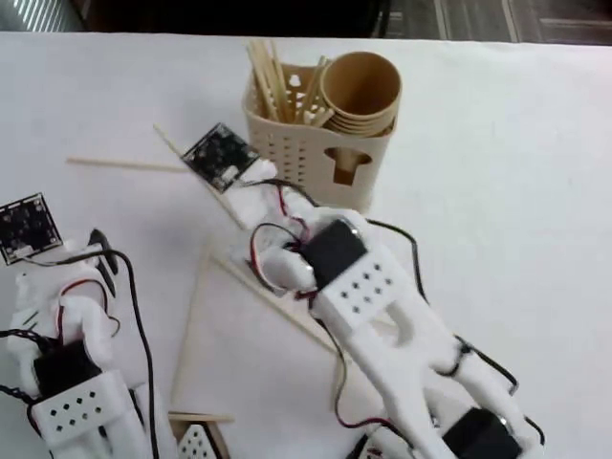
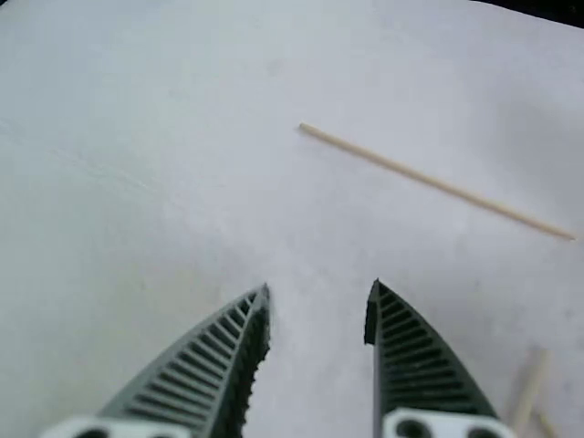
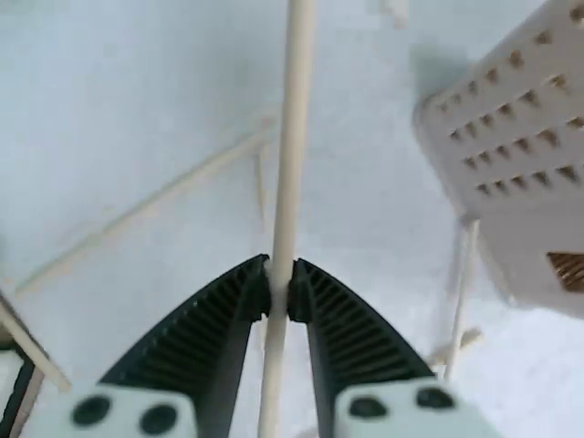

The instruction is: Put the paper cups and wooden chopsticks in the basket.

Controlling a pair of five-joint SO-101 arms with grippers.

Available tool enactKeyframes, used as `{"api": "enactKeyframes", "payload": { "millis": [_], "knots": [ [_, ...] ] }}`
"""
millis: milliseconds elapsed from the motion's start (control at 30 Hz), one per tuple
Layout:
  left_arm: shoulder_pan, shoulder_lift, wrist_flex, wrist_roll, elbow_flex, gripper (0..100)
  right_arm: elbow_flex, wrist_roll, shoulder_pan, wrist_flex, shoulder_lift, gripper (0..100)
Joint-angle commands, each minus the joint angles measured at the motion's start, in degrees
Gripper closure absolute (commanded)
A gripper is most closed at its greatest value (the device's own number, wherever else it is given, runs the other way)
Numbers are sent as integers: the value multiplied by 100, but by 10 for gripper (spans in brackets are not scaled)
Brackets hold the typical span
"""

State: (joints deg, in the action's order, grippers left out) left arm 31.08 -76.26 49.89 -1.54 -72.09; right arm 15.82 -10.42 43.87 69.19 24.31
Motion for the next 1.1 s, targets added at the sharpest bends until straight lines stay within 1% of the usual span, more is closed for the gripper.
{"api": "enactKeyframes", "payload": {
  "millis": [0,133,200,300,433,533,733,867,1067],
  "knots": [
    [40,-75,-123,9,44,817,-62,0,-453,-1077,673,981],
    [40,-75,-123,9,44,817,-53,0,-892,-2642,796,981],
    [40,-75,-114,9,44,817,-44,0,-1033,-3257,796,981],
    [40,-75,-114,9,44,817,-35,9,-1174,-3996,787,978],
    [40,-75,-105,9,44,817,-35,413,-1402,-4866,716,980],
    [40,-75,-114,9,44,817,-35,510,-1525,-5332,259,980],
    [40,-75,-114,9,44,817,-35,510,-1824,-6440,-1156,980],
    [40,-75,-123,9,44,817,-35,492,-1851,-6677,-1877,980],
    [40,-75,-141,9,-9,816,-35,519,-1912,-6404,-2343,971]
  ]
}}
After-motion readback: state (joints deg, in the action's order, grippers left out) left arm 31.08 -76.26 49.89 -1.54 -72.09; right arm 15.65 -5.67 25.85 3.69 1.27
